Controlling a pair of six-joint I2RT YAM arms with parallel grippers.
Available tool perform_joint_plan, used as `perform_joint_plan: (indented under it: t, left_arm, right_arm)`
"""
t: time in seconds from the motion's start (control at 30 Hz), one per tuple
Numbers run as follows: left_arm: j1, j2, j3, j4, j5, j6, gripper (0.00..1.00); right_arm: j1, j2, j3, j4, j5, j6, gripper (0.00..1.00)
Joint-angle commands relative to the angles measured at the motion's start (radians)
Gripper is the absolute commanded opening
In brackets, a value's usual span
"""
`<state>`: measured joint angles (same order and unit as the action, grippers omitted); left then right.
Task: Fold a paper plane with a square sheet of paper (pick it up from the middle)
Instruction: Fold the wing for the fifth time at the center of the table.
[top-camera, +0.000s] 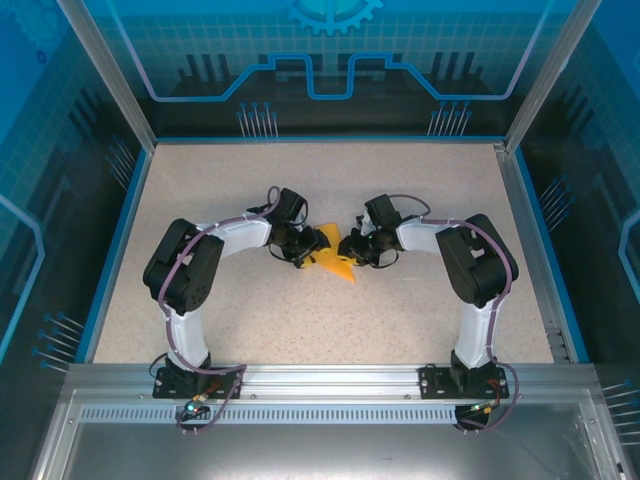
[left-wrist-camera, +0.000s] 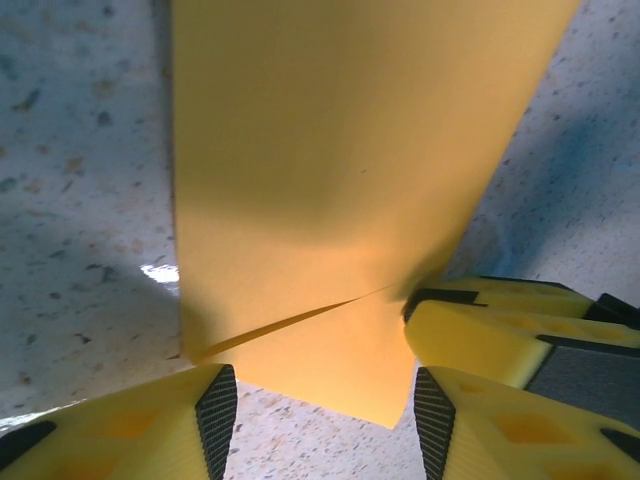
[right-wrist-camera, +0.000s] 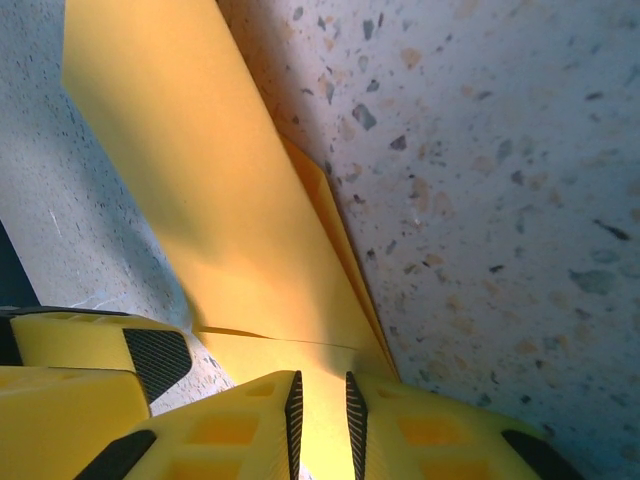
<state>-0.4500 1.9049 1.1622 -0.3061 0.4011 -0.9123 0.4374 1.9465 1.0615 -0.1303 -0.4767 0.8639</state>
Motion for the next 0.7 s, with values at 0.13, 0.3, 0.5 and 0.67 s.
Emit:
perform_joint_plan:
  t: [0.13,0.3,0.5,0.67]
  left_arm:
    - [-0.010,0.022,0.031,-0.075,-0.025,0.023,0.57]
    - [-0.010,0.029,0.036,-0.092,-0.041,0.023,0.60]
    - [-0.015,0.042,0.053,-0.109,-0.040,0.028,0.62]
    - [-0.018,0.053,0.060,-0.083,-0.017,0.029,0.59]
  right_arm:
    - [-0.011,0.080,-0.028,-0.100,0.062,-0.010,0.22]
    - [-0.011,0.081,-0.028,-0.103,0.066,-0.011,0.22]
    - [-0.012,0.086,-0.030,-0.105,0.071,-0.008,0.22]
    - [-0.012,0.088,-0.032,-0.104,0.070,-0.009,0.21]
